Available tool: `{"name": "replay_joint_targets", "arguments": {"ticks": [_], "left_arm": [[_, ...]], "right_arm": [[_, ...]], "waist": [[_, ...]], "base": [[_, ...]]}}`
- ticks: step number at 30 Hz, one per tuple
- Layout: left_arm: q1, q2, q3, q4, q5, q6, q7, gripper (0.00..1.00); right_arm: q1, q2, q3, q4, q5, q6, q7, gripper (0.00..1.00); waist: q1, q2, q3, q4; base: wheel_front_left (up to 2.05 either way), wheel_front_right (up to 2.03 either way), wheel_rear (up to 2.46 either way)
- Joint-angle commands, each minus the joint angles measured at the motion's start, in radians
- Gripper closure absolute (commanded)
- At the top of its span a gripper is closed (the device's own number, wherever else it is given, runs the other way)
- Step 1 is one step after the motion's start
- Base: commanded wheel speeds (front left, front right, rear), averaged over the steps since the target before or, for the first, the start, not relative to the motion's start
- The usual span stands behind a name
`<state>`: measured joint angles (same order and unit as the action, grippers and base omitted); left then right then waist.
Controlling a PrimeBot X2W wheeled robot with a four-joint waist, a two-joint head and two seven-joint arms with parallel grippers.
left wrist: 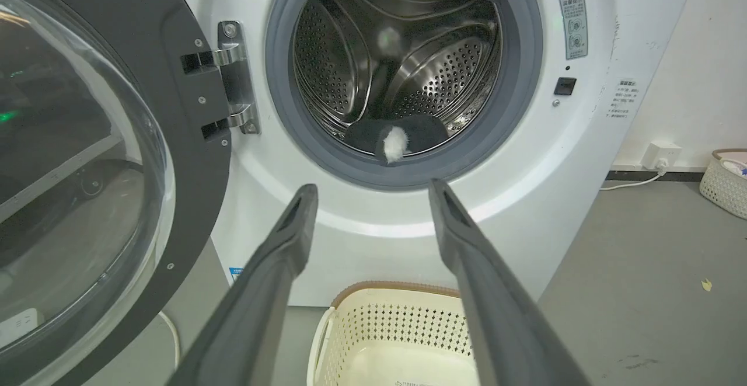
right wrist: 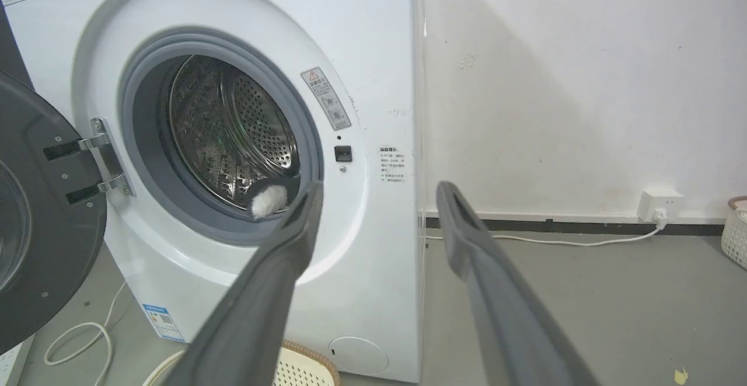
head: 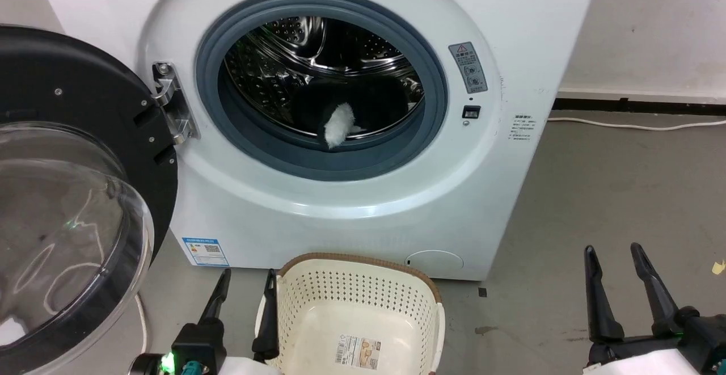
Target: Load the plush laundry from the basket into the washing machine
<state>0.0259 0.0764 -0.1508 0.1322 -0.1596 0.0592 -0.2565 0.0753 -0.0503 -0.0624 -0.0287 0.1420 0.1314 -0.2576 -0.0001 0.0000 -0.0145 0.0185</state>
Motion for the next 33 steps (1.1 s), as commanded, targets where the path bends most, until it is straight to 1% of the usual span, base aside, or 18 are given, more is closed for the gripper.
{"name": "replay_joint_targets", "arguments": {"ticks": [1,7,8,33], "left_arm": [[0.015,-0.004,0.006,-0.009,0.011,0.006,-0.005,0.0],[0.018,-0.013,0.011,-0.009,0.009,-0.004,-0.005,0.0],[0.005,-0.009,0.007,-0.005,0.007,-0.008,0.001,1.0],[-0.001,-0.012,0.036,-0.031,0.039,-0.019,0.054,1.0]], "right_arm": [[0.014,0.0,0.001,0.005,0.002,-0.001,-0.004,0.0],[0.015,0.0,0.004,0.008,0.004,-0.001,-0.004,0.0],[-0.001,0.0,0.006,0.004,0.0,0.0,0.001,1.0],[-0.016,0.0,0.017,0.009,-0.029,0.0,0.054,1.0]], "waist": [[0.0001,0.0,0.0,0.002],[0.0001,0.0,-0.002,0.007],[0.0001,0.0,-0.002,0.007],[0.0001,0.0,0.002,0.002]], "base": [[0.0,0.0,0.0],[0.0,0.0,0.0],[0.0,0.0,0.0],[0.0,0.0,0.0]]}}
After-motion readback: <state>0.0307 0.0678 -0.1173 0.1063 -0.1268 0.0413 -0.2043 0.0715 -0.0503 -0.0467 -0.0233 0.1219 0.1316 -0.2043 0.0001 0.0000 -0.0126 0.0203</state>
